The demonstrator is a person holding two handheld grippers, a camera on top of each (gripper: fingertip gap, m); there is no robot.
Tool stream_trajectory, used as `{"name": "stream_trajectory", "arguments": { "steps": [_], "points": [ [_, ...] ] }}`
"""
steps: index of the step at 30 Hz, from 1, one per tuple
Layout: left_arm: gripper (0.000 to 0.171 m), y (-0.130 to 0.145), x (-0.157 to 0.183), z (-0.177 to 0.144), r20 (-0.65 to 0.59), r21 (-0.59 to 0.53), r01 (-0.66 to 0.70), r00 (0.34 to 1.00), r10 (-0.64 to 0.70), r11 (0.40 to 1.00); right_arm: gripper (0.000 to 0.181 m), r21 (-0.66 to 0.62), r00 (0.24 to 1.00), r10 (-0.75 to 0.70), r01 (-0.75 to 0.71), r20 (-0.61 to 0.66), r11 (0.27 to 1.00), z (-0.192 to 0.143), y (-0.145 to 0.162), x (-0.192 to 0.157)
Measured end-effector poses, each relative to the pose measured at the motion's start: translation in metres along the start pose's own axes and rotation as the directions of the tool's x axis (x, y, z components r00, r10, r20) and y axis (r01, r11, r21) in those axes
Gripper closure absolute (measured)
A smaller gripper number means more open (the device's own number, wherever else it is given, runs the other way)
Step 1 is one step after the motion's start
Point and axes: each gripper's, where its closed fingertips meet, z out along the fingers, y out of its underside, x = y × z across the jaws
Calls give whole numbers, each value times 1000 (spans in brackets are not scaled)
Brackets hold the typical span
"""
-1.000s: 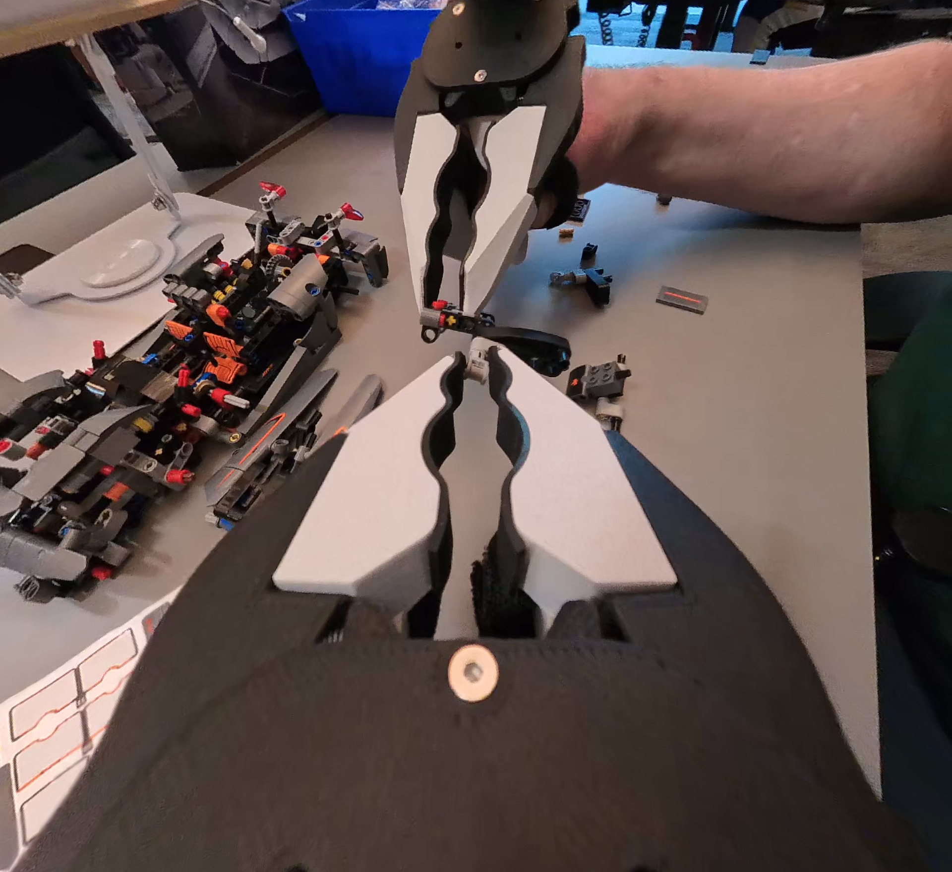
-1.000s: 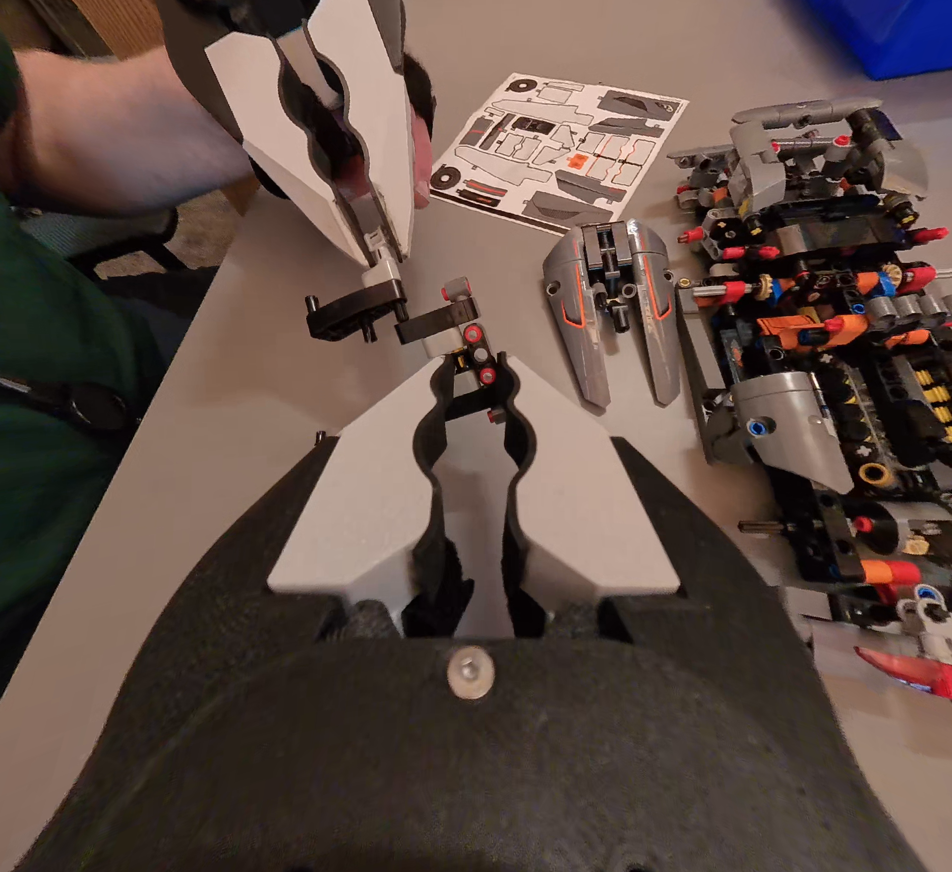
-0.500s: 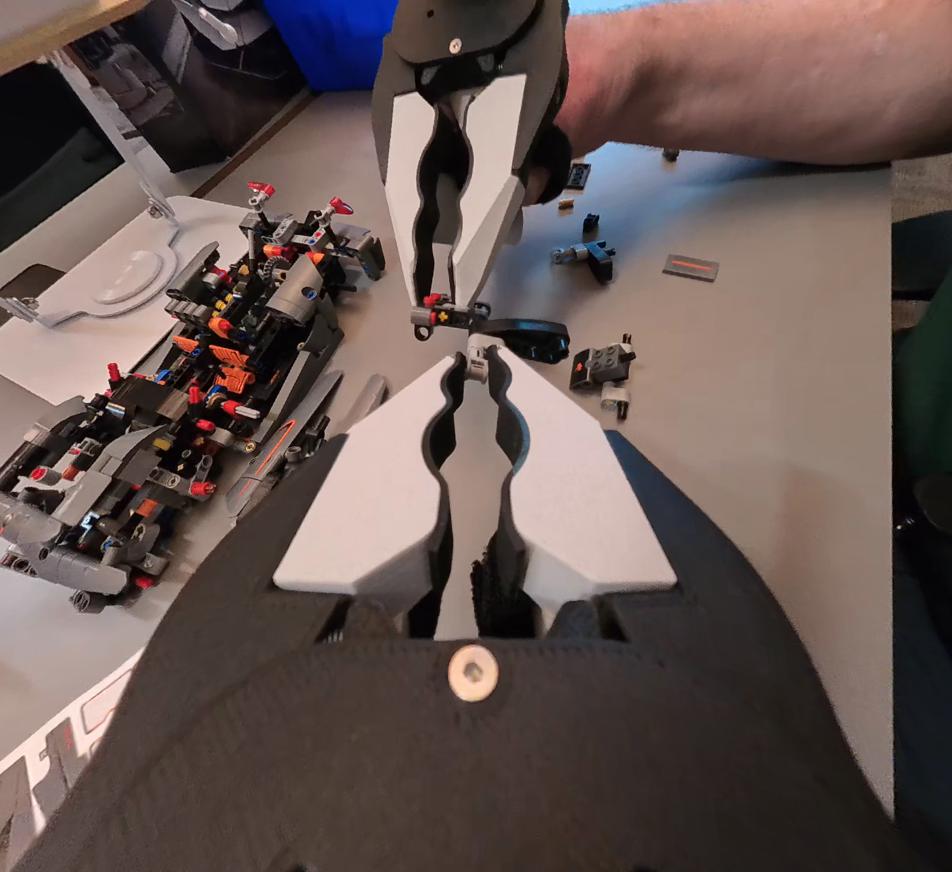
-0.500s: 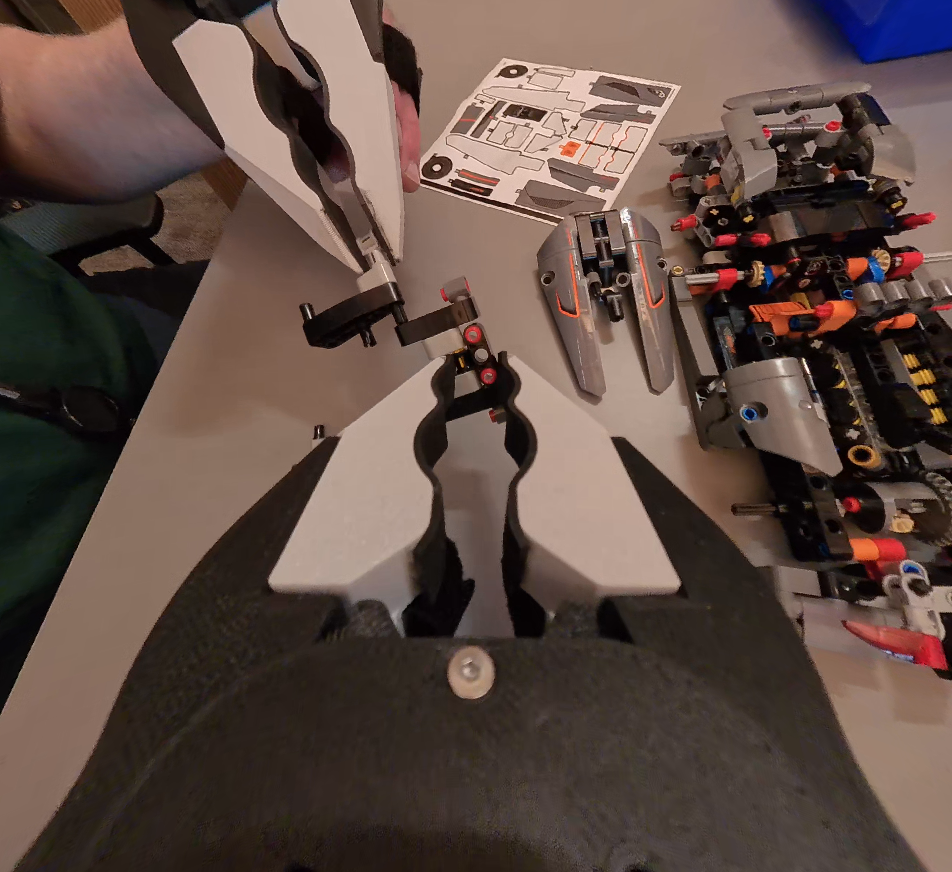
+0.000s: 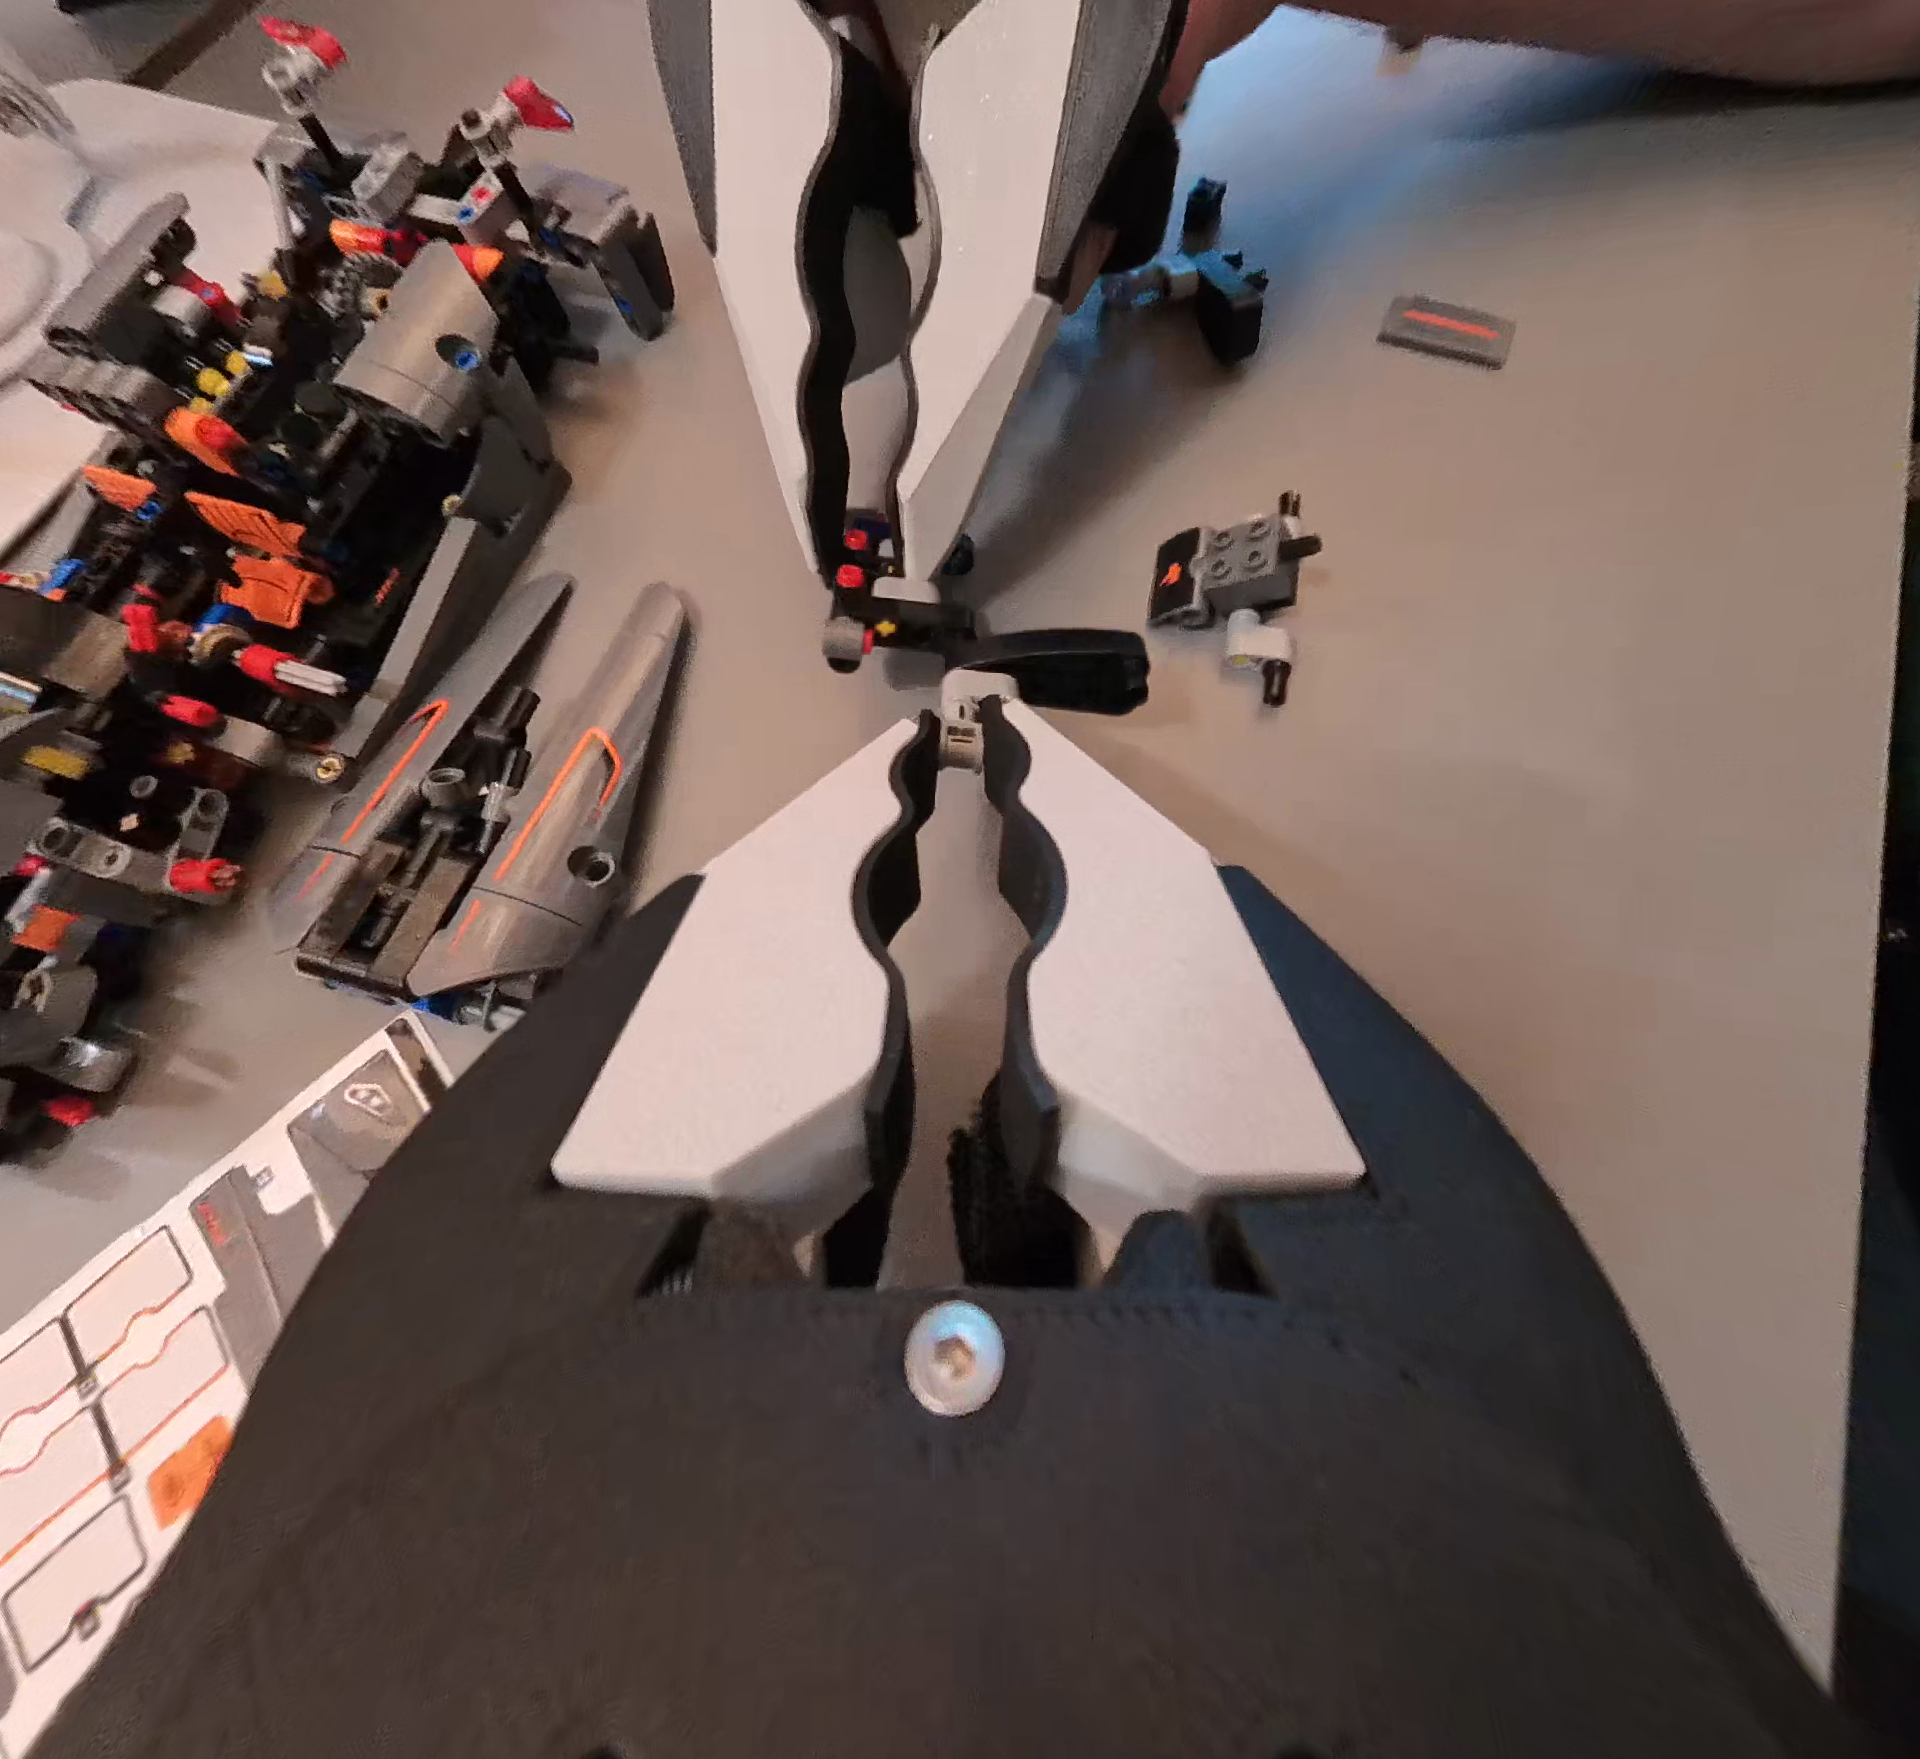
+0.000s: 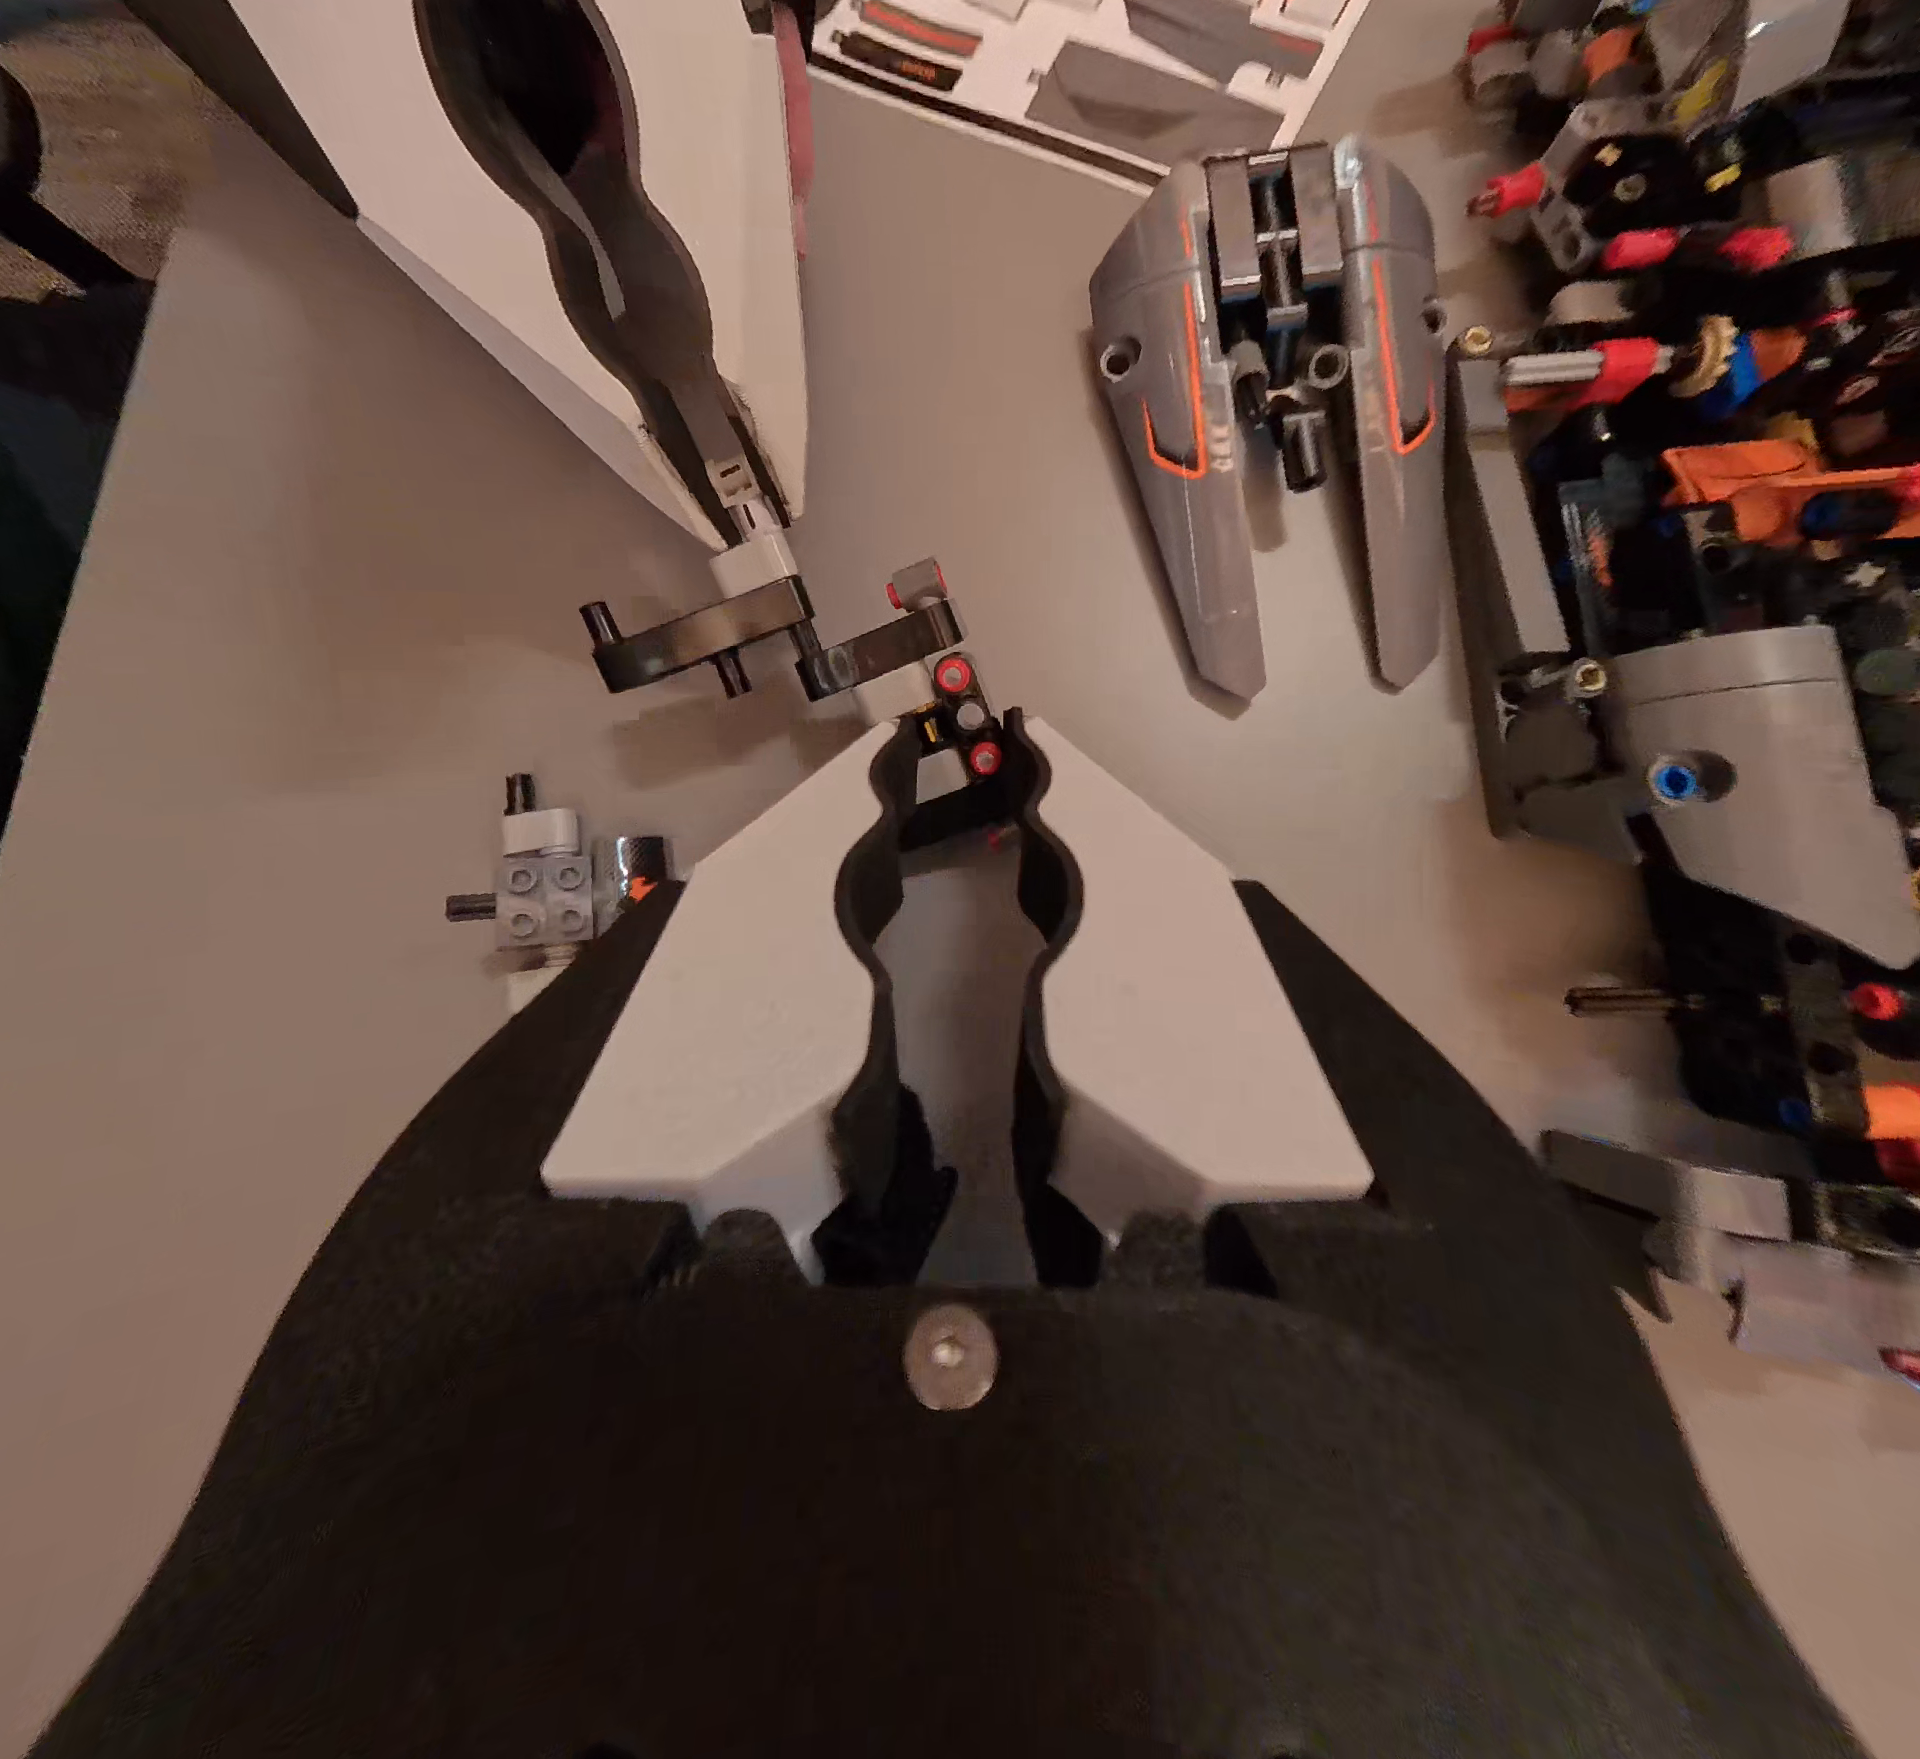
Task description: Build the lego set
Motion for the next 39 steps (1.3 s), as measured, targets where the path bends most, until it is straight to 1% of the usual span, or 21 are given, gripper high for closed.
{"name": "stream_trajectory", "arguments": {
  "steps": [4,8,12,21,22,24,25,27,30,31,32,33,35,37,39],
  "points": [
    [165,7,0,4,-13,-4,0,1000,0,1000,168,-9,1000,10,-10,10,1000,2,2,1],
    [165,17,2,8,-3,-52,-51,999,51,997,167,-26,1000,-1,1,2,1000,4,2,1],
    [165,14,0,6,6,-30,-54,998,55,998,167,-20,1000,16,-16,4,1000,4,2,1],
    [165,17,3,9,15,-60,-83,996,84,995,167,-21,999,27,-27,-24,999,7,3,1],
    [165,17,2,10,22,-60,-83,996,84,995,167,-16,999,38,-38,-32,999,6,3,3],
    [165,15,0,8,24,-46,-65,997,67,997,158,-4,997,72,-72,-38,997,1,2,7],
    [165,15,0,8,21,-41,-63,998,64,997,160,-4,997,73,-73,-38,997,-2,2,7],
    [165,15,0,9,26,-48,-64,998,65,997,158,-2,998,61,-61,-36,998,-7,-2,3],
    [165,17,0,11,29,-63,-77,996,79,995,152,1,995,29,-29,-94,1000,-19,-9,4],
    [165,18,1,11,26,-68,-79,996,81,995,151,-21,994,19,-21,-106,1000,-19,-6,3],
    [165,18,1,11,21,-69,-82,996,83,994,151,-53,993,7,-13,-115,999,-16,-1,2],
    [165,18,2,11,17,-67,-85,996,86,994,156,-78,993,-10,0,-121,997,-12,4,1],
    [166,18,2,11,9,-66,-83,996,83,994,158,-73,992,2,-11,-125,997,-10,7,2],
    [166,18,0,9,8,-62,-88,996,89,994,156,-78,989,13,-25,-149,997,-16,4,4],
    [165,21,-3,5,15,-62,-90,996,91,994,153,-59,990,20,-28,-140,998,-19,-5,-3]
  ]
}}
